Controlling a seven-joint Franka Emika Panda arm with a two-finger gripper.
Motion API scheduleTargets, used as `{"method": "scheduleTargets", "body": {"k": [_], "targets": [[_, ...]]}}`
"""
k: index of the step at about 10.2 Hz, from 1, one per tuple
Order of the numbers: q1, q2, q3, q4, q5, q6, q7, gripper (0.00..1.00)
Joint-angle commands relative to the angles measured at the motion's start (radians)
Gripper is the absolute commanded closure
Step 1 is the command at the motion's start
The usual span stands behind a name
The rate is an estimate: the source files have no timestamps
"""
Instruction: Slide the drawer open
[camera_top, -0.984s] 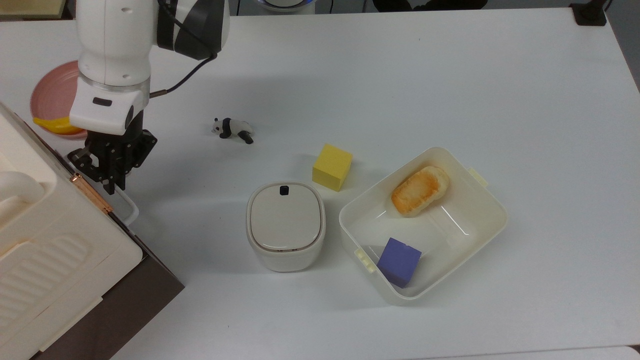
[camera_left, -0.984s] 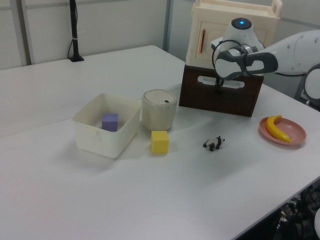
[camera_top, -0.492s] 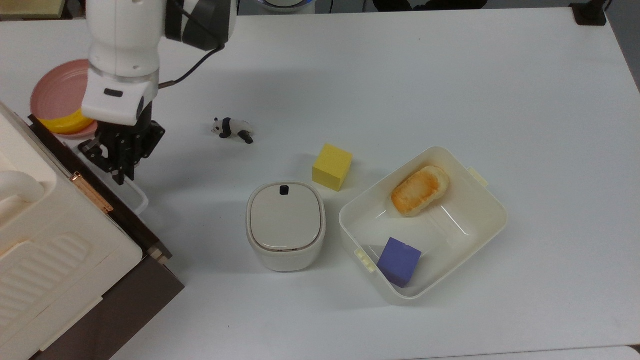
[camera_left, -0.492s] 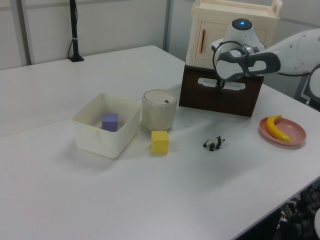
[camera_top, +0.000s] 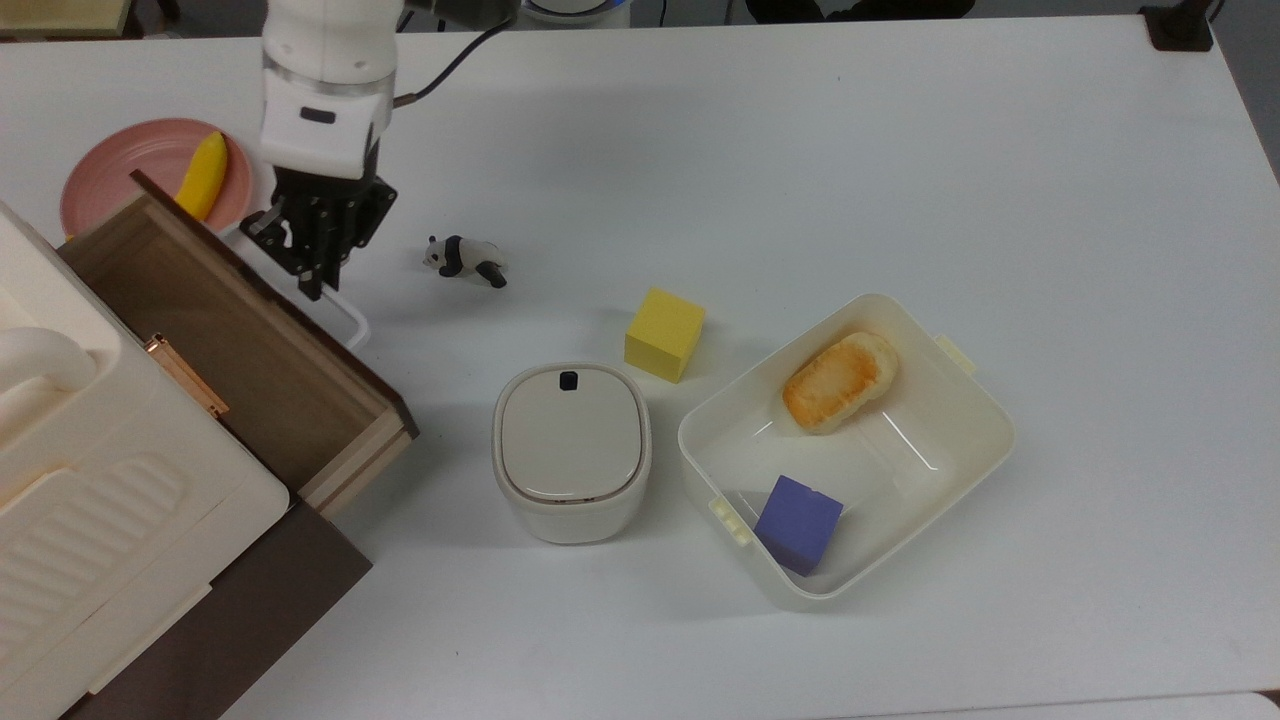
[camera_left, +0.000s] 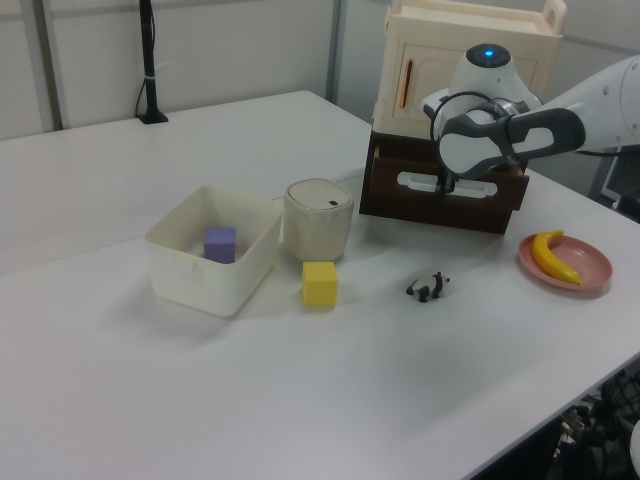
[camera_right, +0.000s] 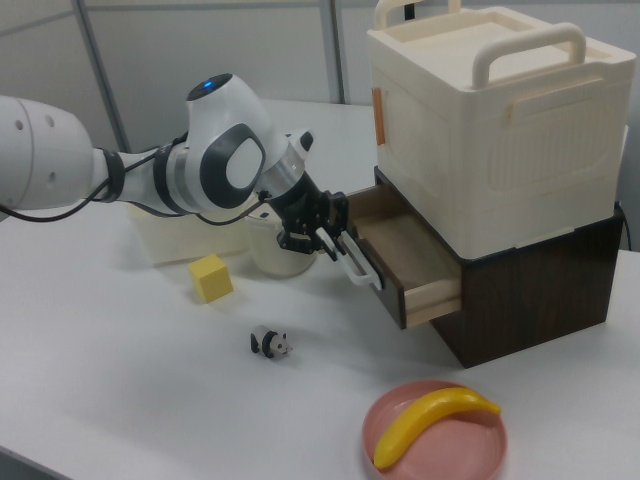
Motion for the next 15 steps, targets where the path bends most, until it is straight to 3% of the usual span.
{"method": "scheduleTargets", "body": {"k": [1, 2, 3, 5, 7, 10, 11, 13, 15], "targets": [[0.027, -0.087, -0.011, -0.087, -0.014, -0.012, 0.056, 0.97], [0.027, -0.085, -0.011, -0.084, -0.014, -0.012, 0.057, 0.87], [0.027, -0.085, -0.011, -0.081, -0.011, -0.012, 0.063, 0.64], [0.030, -0.088, -0.010, -0.076, -0.010, -0.041, 0.106, 0.28], [0.071, -0.108, -0.010, -0.041, -0.005, -0.175, 0.201, 0.04], [0.220, -0.119, -0.008, 0.005, 0.001, -0.404, 0.552, 0.00], [0.267, -0.143, -0.008, 0.005, 0.039, -0.465, 0.667, 0.00], [0.315, -0.191, -0.010, 0.017, 0.168, -0.554, 0.772, 0.00], [0.320, -0.200, -0.011, 0.092, 0.307, -0.677, 0.788, 0.00]]}}
